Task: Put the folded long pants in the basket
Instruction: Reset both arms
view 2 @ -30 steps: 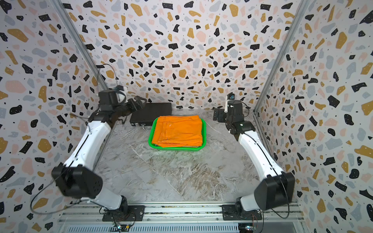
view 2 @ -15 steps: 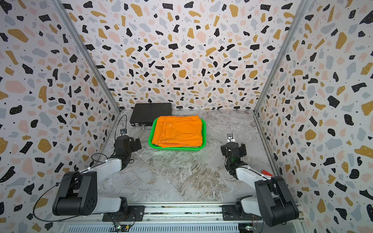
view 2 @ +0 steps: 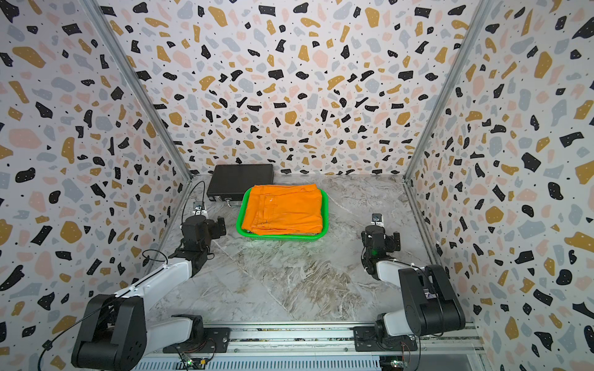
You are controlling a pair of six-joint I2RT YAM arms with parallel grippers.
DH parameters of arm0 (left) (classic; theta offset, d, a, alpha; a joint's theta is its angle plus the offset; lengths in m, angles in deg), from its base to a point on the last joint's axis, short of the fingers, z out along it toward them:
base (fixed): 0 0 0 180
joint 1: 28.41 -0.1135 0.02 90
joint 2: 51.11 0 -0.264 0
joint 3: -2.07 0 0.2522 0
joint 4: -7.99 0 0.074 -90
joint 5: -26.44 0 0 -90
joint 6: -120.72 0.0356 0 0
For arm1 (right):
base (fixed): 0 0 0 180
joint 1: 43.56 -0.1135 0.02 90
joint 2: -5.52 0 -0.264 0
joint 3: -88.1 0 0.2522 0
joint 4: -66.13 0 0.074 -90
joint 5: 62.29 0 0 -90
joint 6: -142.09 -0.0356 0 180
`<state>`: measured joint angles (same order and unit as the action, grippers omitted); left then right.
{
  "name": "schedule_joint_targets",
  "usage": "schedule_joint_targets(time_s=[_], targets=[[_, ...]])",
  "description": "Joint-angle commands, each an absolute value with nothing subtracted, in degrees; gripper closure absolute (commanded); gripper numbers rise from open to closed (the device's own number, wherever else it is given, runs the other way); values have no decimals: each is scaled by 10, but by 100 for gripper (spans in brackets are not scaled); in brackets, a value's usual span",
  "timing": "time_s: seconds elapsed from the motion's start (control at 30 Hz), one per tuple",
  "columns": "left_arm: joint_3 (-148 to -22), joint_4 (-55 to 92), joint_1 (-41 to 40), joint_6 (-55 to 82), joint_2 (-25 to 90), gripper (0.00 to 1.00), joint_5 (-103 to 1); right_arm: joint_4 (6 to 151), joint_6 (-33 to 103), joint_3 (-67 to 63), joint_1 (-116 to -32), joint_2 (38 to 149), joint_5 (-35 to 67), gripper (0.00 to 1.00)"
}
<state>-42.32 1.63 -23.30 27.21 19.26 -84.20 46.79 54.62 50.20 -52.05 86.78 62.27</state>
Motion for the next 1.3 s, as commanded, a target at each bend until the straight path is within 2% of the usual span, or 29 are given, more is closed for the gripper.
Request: schedule_joint_targets(time_s=[0.0, 0.07, 0.13, 0.2, 0.27, 0.33, 0.4, 0.47, 0.5, 0.53, 0.57, 0.63, 0.73, 1.1, 1.27], targets=[[-385, -5, -229, 237, 198, 0, -858, 485, 521, 480, -507, 854, 609, 1], [-347, -68, -215, 226, 214, 0, -918, 488, 517, 478, -501, 854, 590, 1], [-341, -110, -210, 252, 224, 0, -911, 462, 503, 490, -489, 851, 533, 1], [-339, -188, -207, 261, 288, 0, -930, 336, 514, 537, -481, 878, 464, 0], [-361, -147, -176, 291, 292, 0, -930, 212, 524, 567, -479, 936, 458, 0], [-353, -167, -174, 292, 294, 0, -933, 305, 520, 548, -478, 909, 433, 0], [-350, -168, -174, 292, 294, 0, -932, 252, 528, 552, -474, 934, 422, 0], [-328, -198, -178, 298, 287, 0, -904, 304, 519, 543, -472, 917, 419, 0], [-295, -236, -186, 293, 291, 0, -872, 257, 525, 550, -471, 932, 418, 0], [-264, -340, -189, 299, 314, 0, -879, 279, 522, 547, -471, 925, 418, 0], [-262, -382, -191, 310, 331, 0, -879, 305, 519, 542, -472, 915, 418, 0], [-299, -261, -187, 297, 300, 0, -873, 267, 524, 550, -471, 930, 418, 0], [-275, -323, -174, 316, 312, 0, -884, 268, 524, 549, -471, 927, 417, 0], [-285, -302, -176, 314, 312, 0, -877, 276, 522, 547, -471, 924, 418, 0], [-292, -278, -205, 304, 305, 0, -817, 279, 521, 547, -471, 924, 417, 0]])
